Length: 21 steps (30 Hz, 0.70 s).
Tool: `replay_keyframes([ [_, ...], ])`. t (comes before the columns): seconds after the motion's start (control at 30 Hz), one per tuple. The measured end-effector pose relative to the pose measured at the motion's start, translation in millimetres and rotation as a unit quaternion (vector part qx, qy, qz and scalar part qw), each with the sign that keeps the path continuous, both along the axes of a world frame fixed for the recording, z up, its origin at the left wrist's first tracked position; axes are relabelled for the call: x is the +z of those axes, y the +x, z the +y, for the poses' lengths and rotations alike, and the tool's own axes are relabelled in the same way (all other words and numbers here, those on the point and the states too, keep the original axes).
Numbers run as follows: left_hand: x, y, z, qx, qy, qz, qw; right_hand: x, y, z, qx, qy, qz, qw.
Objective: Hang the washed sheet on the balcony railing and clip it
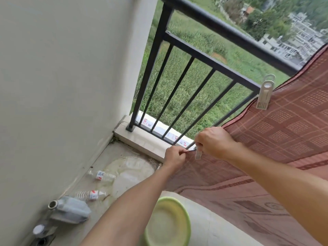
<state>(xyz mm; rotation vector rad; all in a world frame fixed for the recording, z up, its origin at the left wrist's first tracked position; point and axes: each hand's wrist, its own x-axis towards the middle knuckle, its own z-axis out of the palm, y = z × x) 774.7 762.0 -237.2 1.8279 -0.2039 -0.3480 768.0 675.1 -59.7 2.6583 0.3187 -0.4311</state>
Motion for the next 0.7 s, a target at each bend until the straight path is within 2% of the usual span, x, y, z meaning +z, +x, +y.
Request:
replay_keyframes([
  [0.2, 7.4, 12.9, 0.3, 0.003, -0.013, -0.007, 1.0, -4.3, 10.7, 1.8, -0.001, -0.023, 0.008, 1.0],
  [0.4, 19.7, 19.1, 0.2, -0.032, -0.003, 0.025, 0.999, 0.2, 10.5, -4.6, 0.027, -0.052, 0.003, 0.998],
  [0.53, 27.7, 37.5, 24.3, -0.066, 0.079, 0.037, 0.994, -1.8, 11.4, -11.5, 0.031, 0.011, -0.024, 0.999],
  [0.7, 28.9, 43.0, 74.8, -0.104, 0.229, 0.007, 0.968, -16.6, -12.4, -26.3, 0.022, 0.156, -0.089, 0.984],
])
